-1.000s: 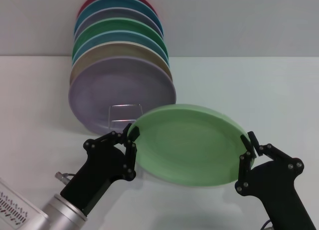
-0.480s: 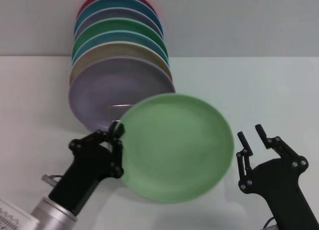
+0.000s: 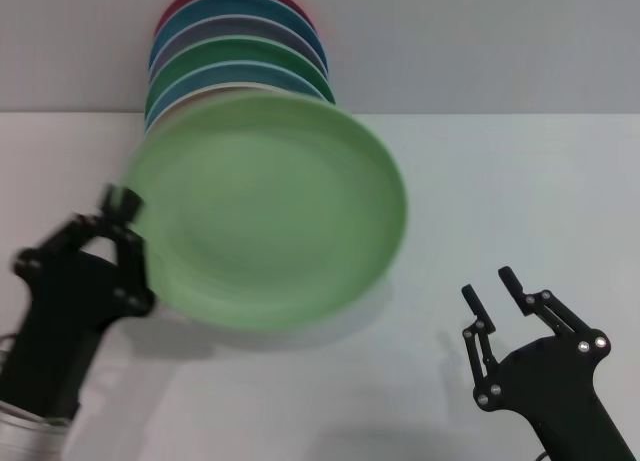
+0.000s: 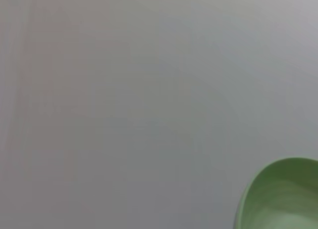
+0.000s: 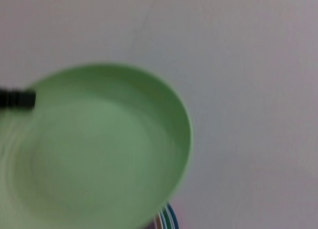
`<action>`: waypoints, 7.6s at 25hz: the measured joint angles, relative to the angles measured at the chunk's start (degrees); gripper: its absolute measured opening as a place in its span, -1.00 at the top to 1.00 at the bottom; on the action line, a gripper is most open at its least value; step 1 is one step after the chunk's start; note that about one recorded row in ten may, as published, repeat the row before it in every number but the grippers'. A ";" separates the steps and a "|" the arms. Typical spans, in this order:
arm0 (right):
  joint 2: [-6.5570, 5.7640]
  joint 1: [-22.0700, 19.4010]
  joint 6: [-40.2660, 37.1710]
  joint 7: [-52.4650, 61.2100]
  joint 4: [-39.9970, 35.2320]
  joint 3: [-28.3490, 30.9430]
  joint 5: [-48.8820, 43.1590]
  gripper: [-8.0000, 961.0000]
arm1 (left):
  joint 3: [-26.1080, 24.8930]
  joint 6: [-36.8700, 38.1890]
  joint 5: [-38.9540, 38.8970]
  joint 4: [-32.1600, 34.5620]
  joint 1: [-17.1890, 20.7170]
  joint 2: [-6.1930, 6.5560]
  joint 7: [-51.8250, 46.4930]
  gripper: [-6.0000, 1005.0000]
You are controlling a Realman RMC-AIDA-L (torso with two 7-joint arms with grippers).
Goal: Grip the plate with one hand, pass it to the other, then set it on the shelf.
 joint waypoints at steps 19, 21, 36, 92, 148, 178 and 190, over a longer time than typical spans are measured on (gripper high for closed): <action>0.05 2.31 1.41 5.31 -7.29 1.86 11.16 0.41 | -4.58 8.86 0.35 14.66 -8.09 0.04 18.63 0.91; 0.20 2.45 1.51 5.68 -7.26 2.15 11.22 0.41 | -3.91 8.83 0.46 15.39 -8.53 0.03 20.31 0.91; 0.24 2.48 1.53 5.66 -6.78 2.95 11.29 0.41 | -2.79 5.94 3.36 20.21 -12.94 0.18 22.84 0.91; 0.24 2.75 3.32 3.08 -6.61 3.63 12.62 0.41 | 3.82 -6.41 4.35 25.23 -16.43 0.51 16.54 0.82; -0.14 19.53 8.17 49.75 -30.92 15.23 12.39 -0.30 | -22.78 -16.15 3.40 11.62 -3.71 -0.20 -15.79 -0.69; 0.04 20.69 8.55 49.73 -30.96 17.95 12.63 -0.31 | -22.94 -15.88 3.58 11.97 -3.63 -0.12 -13.43 -0.69; 0.07 20.44 8.82 49.73 -30.90 18.07 12.63 -0.30 | -22.95 -16.42 3.44 11.88 -3.96 -0.23 -13.38 -0.69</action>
